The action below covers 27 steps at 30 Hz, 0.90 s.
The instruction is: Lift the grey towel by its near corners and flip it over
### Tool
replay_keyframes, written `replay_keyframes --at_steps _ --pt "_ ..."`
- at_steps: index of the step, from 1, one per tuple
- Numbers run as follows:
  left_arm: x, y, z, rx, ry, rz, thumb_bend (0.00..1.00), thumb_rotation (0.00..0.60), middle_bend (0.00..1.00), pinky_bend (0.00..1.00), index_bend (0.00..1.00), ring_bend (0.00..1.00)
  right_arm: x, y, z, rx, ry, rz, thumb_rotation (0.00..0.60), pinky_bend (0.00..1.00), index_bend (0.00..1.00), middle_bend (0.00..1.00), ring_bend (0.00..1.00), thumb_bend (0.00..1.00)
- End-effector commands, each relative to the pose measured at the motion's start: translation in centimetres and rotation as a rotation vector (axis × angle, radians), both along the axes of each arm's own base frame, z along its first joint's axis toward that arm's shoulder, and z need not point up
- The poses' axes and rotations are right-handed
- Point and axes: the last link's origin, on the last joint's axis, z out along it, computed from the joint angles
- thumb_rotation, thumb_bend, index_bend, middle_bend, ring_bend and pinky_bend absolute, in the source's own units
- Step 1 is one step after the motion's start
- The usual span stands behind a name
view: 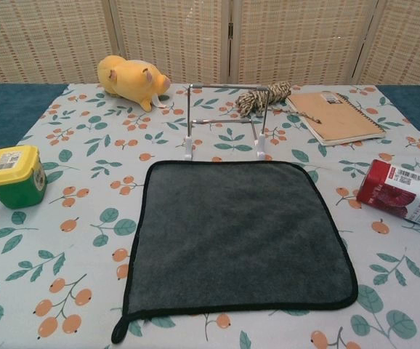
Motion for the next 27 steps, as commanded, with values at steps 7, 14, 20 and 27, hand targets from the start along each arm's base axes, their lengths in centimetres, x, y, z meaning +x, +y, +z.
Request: replay_keyframes --at_steps 7,14,20,27 --pt "0.0 0.1 0.1 -0.002 0.008 -0.007 0.26 0.600 0.20 0.30 0.28 0.21 0.1 0.0 0.3 -0.009 -0.004 0.009 0.600 0.42 0.24 0.44 0.31 0.21" --pt "0.1 0.2 0.3 -0.009 0.010 -0.027 0.26 0.600 0.20 0.30 0.28 0.21 0.4 -0.3 0.7 -0.034 -0.017 0.041 0.600 0.42 0.24 0.45 0.32 0.22" --pt "0.4 0.4 0.0 -0.067 0.003 -0.074 0.26 0.600 0.20 0.30 0.29 0.21 1.1 -0.7 1.0 -0.038 -0.013 0.074 0.600 0.42 0.24 0.45 0.32 0.25" --pt "1.3 1.2 -0.7 -0.149 -0.001 -0.192 0.26 0.600 0.26 0.39 0.30 0.29 2.4 -1.4 1.2 -0.025 -0.012 0.130 0.600 0.45 0.24 0.47 0.34 0.26"
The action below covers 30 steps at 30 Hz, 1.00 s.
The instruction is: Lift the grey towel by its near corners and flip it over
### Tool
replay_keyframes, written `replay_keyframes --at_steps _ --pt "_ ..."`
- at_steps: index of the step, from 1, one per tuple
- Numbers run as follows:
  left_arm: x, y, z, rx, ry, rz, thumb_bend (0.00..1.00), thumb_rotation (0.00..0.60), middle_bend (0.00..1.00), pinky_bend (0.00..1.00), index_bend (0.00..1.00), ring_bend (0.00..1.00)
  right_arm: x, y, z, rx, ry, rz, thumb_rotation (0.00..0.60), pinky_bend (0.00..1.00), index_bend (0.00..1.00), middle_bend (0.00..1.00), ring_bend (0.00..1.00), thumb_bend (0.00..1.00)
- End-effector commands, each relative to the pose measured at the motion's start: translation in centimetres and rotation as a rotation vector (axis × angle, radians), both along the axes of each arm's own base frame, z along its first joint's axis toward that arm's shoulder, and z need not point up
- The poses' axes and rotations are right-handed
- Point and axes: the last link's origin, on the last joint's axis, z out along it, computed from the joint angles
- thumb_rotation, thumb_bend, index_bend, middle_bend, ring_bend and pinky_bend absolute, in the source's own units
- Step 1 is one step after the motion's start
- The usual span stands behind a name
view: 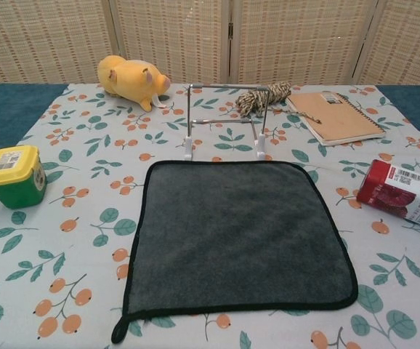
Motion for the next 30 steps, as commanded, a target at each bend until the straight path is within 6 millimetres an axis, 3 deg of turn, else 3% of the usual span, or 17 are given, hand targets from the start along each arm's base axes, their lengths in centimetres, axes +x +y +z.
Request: replay_keyframes --at_steps 1,7,14,23,30 --pt "0.5 0.7 -0.5 -0.048 0.005 -0.076 0.26 0.600 0.27 0.41 0.31 0.31 0.5 -0.4 0.2 -0.003 0.001 0.020 0.600 0.45 0.24 0.47 0.34 0.26" --pt "1.6 1.6 -1.9 -0.129 0.021 -0.177 0.26 0.600 0.39 0.51 0.32 0.42 1.5 -0.8 -0.1 0.027 0.012 0.046 0.600 0.47 0.24 0.49 0.36 0.26" --pt "3.2 1.8 -4.3 -0.212 0.019 -0.282 0.25 0.600 0.64 0.79 0.34 0.65 3.3 -1.0 -2.4 0.145 -0.024 0.088 0.600 0.53 0.25 0.54 0.41 0.26" --pt "5.2 2.0 -7.9 -0.329 0.050 -0.396 0.25 0.600 0.83 0.95 0.35 0.80 5.6 -1.6 -6.7 0.340 0.012 0.190 0.600 0.78 0.27 0.70 0.62 0.26" --pt "6.0 1.6 -10.4 -0.418 0.066 -0.428 0.25 0.600 0.92 0.99 0.36 0.88 6.7 -1.9 -9.5 0.456 0.036 0.240 0.600 0.94 0.34 0.86 0.77 0.23"
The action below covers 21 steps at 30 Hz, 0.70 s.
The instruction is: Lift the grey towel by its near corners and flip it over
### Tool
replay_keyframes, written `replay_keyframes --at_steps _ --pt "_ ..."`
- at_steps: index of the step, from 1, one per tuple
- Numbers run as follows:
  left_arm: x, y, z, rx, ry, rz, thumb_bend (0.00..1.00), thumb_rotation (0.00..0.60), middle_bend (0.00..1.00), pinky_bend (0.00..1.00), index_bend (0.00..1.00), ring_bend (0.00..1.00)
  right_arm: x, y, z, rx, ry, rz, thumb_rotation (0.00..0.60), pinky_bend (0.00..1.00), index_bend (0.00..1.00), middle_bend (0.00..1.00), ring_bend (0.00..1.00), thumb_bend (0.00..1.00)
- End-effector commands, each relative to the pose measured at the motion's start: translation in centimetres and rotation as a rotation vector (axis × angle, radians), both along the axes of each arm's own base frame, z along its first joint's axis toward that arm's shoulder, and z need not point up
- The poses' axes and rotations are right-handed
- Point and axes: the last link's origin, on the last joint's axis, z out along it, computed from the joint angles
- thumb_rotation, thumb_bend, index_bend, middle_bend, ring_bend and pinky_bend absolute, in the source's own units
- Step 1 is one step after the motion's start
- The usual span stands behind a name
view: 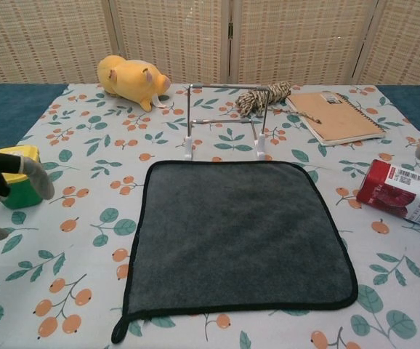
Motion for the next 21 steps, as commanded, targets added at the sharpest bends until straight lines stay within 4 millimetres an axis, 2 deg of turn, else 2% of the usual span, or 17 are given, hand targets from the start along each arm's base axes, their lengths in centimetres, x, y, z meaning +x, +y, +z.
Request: replay_keyframes --at_steps 1,8,21 --pt "0.3 -0.2 -1.1 -0.038 0.013 -0.010 0.25 0.600 0.93 0.99 0.36 0.88 0.5 -0.1 -1.5 0.056 0.019 0.024 0.600 0.95 0.34 0.88 0.79 0.23" --pt "1.6 -0.4 -4.0 -0.131 0.052 -0.040 0.25 0.600 0.96 1.00 0.37 0.91 1.0 -0.5 -3.7 0.135 0.068 0.044 0.600 0.98 0.35 0.91 0.82 0.23" --pt "3.9 -0.4 -8.5 -0.195 0.064 -0.146 0.25 0.600 0.97 1.00 0.38 0.93 0.7 -1.2 -5.6 0.191 0.119 0.029 0.600 0.98 0.35 0.91 0.83 0.23"
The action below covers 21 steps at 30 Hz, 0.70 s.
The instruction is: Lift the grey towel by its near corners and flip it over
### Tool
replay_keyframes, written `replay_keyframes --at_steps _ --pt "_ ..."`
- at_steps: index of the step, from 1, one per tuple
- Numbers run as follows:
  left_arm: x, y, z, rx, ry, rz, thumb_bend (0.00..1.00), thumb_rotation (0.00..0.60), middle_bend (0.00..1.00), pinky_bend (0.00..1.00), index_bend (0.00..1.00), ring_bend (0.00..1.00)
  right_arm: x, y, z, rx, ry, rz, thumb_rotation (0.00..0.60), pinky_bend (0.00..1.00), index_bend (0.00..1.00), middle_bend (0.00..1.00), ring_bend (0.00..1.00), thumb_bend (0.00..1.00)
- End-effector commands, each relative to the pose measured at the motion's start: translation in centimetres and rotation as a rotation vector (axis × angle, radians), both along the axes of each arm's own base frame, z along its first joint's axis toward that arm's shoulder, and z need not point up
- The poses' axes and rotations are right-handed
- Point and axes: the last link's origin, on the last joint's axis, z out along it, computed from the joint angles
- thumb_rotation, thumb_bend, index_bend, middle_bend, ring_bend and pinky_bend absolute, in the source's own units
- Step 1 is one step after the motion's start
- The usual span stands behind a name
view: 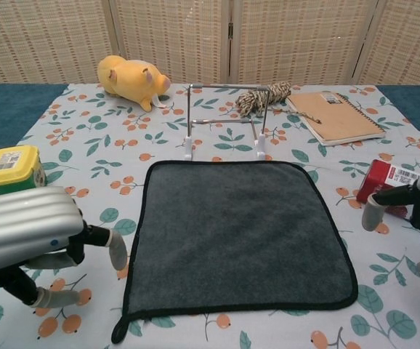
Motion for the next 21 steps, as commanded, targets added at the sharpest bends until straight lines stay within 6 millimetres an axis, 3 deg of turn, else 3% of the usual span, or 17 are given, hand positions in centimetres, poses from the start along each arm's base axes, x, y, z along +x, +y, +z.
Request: replay_keyframes --at_steps 1,21 --pt "0.4 0.0 -1.0 -0.010 0.012 -0.035 0.25 0.600 0.97 1.00 0.38 0.93 0.0 -0.1 -0.3 0.007 0.004 -0.002 0.600 0.98 0.35 0.91 0.83 0.23" --pt "1.0 0.6 -3.9 -0.010 0.025 -0.076 0.25 0.600 0.98 1.00 0.39 0.93 -0.8 -0.2 -0.6 0.017 0.001 -0.036 0.600 0.98 0.35 0.91 0.83 0.23"
